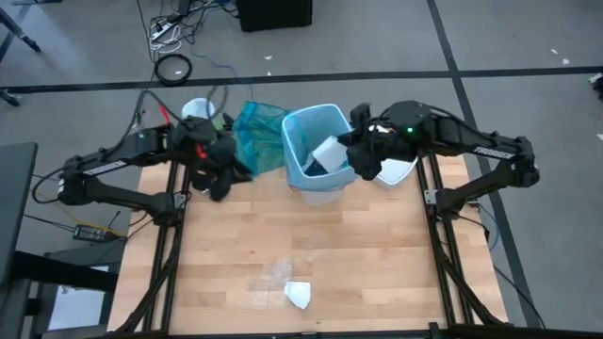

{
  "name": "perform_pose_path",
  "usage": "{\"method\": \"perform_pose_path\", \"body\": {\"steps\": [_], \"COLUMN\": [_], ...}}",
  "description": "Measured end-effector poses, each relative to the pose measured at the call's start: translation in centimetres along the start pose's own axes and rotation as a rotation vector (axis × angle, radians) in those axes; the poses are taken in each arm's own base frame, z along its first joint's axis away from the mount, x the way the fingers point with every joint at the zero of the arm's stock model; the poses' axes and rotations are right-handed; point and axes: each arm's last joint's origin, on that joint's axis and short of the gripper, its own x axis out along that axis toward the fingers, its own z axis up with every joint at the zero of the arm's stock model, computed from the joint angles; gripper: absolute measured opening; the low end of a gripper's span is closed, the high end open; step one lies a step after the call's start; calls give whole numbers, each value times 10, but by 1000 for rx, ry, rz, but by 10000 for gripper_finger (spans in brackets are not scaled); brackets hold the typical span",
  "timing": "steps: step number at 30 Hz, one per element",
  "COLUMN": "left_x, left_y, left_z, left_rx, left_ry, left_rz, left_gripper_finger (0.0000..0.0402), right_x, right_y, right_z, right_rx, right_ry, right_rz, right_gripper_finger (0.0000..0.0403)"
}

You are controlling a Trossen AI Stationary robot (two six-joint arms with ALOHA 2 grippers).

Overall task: Place trash/remove bag and relplace
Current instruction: Put the white napkin into the white trash bin, then put the clear plastic into the white trash bin

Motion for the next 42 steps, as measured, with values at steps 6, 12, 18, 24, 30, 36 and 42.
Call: {"method": "perform_pose_path", "body": {"steps": [6, 12, 18, 24, 30, 36, 42], "left_x": [39, 85, 135, 182, 216, 244, 276], "left_y": [-19, -42, -67, -88, -75, -58, -56], "left_z": [10, 7, -15, -55, -93, -128, -142], "left_rx": [63, 102, 172, 282, 172, 121, 145], "left_ry": [-3, 68, 218, 134, -65, -90, -87], "left_rz": [-120, -235, -297, -329, -233, -137, -133], "left_gripper_finger": [120, 120, 120, 120, 120, 120, 120], "right_x": [-7, -47, -110, -156, -177, -182, -184], "right_y": [-2, -1, -3, -19, -29, -33, -34], "right_z": [2, 12, 26, 26, 25, 24, 24], "right_rx": [-14, 38, 118, 166, 186, 189, 186], "right_ry": [0, -81, -255, -337, -373, -382, -381], "right_rz": [75, 238, 448, 532, 576, 600, 610], "right_gripper_finger": [139, 228, 232, 223, 223, 225, 228]}}
